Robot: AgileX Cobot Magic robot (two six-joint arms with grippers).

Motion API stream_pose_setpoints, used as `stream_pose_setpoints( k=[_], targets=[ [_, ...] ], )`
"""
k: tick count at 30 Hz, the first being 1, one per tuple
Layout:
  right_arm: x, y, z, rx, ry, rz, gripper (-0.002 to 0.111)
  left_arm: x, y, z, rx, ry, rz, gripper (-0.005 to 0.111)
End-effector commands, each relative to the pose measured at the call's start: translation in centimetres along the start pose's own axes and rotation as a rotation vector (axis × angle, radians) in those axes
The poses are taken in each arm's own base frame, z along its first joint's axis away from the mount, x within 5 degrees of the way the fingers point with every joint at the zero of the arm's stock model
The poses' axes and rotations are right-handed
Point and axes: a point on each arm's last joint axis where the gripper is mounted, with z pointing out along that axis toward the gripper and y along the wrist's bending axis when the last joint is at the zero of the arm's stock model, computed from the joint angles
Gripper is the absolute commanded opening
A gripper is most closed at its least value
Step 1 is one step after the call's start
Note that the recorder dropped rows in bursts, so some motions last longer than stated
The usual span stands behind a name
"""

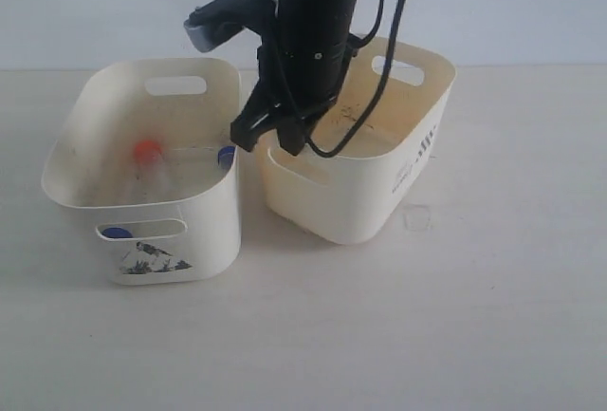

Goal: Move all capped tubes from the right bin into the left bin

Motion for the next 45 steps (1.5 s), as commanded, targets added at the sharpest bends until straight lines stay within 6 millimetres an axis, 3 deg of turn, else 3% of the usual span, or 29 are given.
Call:
stream_pose_setpoints(
  k=[1,11,20,23,26,28,30,34,39,45],
  targets=[
    [2.0,0.4,-1.1,0.008,0.034,-0.093,0.0,-0.2,0.0,0.0,0.004,-0.01,-0.012,0.004],
    [5.3,1.4,-0.6,-0.041,0.118,-0.424,0.0,-0.2,0.0,0.0,0.004,-0.01,-0.012,0.004],
    [5.8,1.2,-0.1,-0.017,0.155,-0.419,0.001,-0.2,0.0,0.0,0.004,-0.01,-0.012,0.004],
    [5.8,1.1,-0.1,-0.003,0.161,-0.383,0.013,-0.2,0.0,0.0,0.004,-0.01,-0.012,0.004],
    [5.8,1.1,-0.1,-0.003,0.161,-0.377,0.039,-0.2,0.0,0.0,0.004,-0.01,-0.012,0.004],
    [5.8,1.1,-0.1,-0.002,0.161,-0.375,0.05,-0.2,0.0,0.0,0.004,-0.01,-0.012,0.004],
    [5.7,1.1,-0.6,0.006,0.148,-0.351,0.052,-0.2,0.0,0.0,0.004,-0.01,-0.012,0.004],
    [5.7,1.1,-2.5,0.032,0.1,-0.322,0.043,-0.2,0.0,0.0,0.004,-0.01,-0.012,0.004],
    [6.4,1.5,-6.2,0.075,0.015,-0.257,0.04,-0.2,0.0,0.0,0.004,-0.01,-0.012,0.004],
    [6.6,1.7,-9.5,0.122,-0.137,-0.045,0.037,-0.2,0.0,0.0,0.004,-0.01,-0.012,0.004]
  ],
)
